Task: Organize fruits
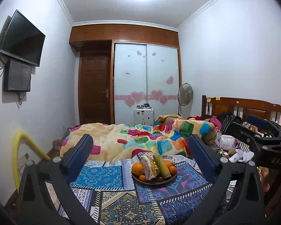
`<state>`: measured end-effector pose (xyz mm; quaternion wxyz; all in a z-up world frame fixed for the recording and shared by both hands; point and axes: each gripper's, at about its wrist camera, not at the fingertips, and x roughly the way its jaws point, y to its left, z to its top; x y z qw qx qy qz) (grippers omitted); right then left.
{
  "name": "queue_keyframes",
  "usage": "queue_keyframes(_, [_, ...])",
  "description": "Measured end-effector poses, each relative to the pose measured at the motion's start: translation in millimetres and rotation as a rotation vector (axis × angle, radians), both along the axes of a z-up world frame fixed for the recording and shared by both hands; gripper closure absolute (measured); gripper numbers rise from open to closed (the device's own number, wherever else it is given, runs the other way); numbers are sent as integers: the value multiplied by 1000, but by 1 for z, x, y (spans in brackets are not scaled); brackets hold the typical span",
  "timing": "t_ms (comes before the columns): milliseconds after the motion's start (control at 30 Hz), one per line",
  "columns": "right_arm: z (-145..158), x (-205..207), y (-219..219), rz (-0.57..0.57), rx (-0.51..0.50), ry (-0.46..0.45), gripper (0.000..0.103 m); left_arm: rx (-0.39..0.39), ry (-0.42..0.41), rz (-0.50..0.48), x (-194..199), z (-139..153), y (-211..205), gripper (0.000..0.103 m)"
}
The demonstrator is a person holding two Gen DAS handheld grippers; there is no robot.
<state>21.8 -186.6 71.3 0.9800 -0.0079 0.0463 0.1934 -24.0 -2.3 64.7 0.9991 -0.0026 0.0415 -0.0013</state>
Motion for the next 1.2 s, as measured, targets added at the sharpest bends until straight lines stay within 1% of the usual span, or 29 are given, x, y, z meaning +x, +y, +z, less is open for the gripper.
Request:
queue_keyframes(367, [0,-8,-1,10,3,1,0,-7,2,7,-1,-1,3,0])
queue_keyframes(1200, [3,-10,-4,10,9,2,0,-20,10,2,2,-5,5,0])
